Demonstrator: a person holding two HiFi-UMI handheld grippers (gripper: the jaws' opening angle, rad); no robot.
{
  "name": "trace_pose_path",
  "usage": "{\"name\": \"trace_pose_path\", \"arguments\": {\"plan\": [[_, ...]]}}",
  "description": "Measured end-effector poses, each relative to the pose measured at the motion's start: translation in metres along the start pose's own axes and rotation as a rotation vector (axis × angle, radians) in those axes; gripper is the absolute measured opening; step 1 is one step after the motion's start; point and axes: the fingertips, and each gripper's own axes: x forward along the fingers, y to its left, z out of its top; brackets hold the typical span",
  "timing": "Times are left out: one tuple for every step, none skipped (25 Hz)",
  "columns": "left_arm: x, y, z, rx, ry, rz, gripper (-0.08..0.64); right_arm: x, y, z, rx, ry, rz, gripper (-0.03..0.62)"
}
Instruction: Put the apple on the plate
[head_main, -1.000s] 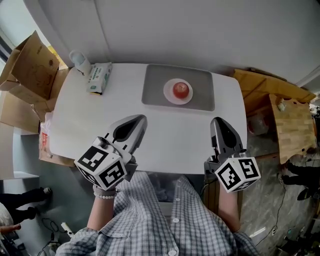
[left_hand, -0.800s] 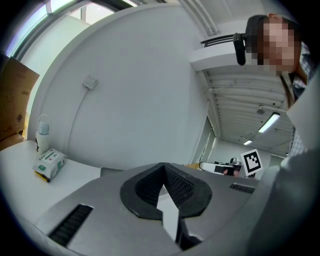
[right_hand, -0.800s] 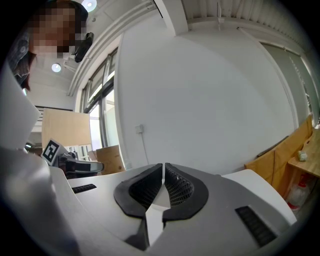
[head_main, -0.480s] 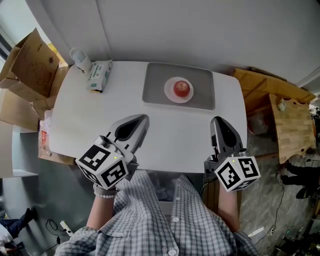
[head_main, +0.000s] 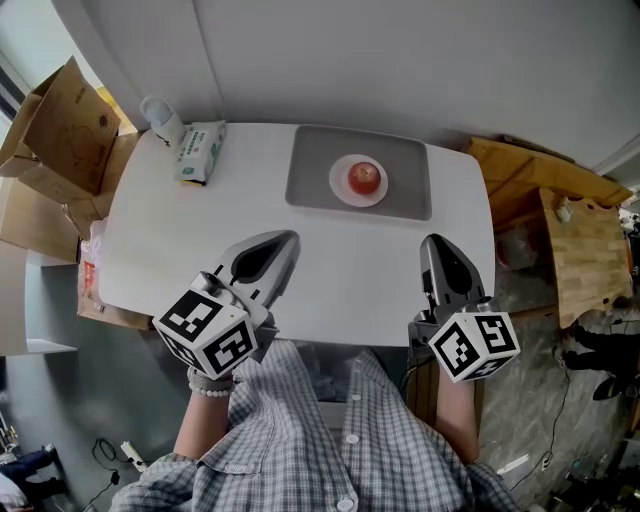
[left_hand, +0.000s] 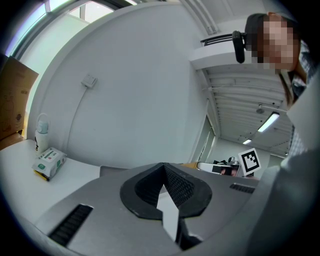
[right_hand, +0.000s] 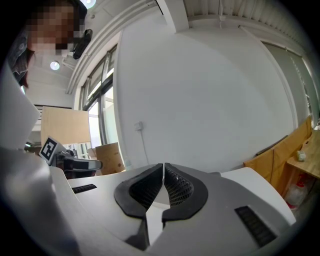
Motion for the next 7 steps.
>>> {"name": "trace_pose_path", "arguments": {"plan": [[0.0,0.0002,0.0001,0.0,0.0,0.0,0.009,0.0001,0.0003,-0.0001,-0.001,0.001,0.001,0.029],[0.0002,0.0001,0.0,0.001,-0.001,0.0,0.009,0.0001,0.0003,-0.0003,-0.002,0.002,0.002,0.029],[0.0005,-0.0003,-0.0002,0.001,-0.001,-0.001,0.009,0.0,-0.0002,-0.0006,-0.002,0.002,0.002,0.029],[0.001,-0.0008,-0.0004,0.0,0.0,-0.002,0.009,-0.0001,-0.0009,-0.0007,-0.001,0.002,0.003,0.029],[0.0017,-0.0013,-0.0005,0.0,0.002,-0.003,0.009,-0.0002,-0.0014,-0.0007,-0.001,0.003,0.003,0.029],[0.0023,-0.0017,-0.0007,0.0,0.004,-0.004,0.009,-0.0002,-0.0019,-0.0006,-0.001,0.004,0.002,0.029],[0.003,-0.0022,-0.0008,0.0,0.007,-0.006,0.009,-0.0002,-0.0023,-0.0005,-0.001,0.006,0.001,0.029]]}}
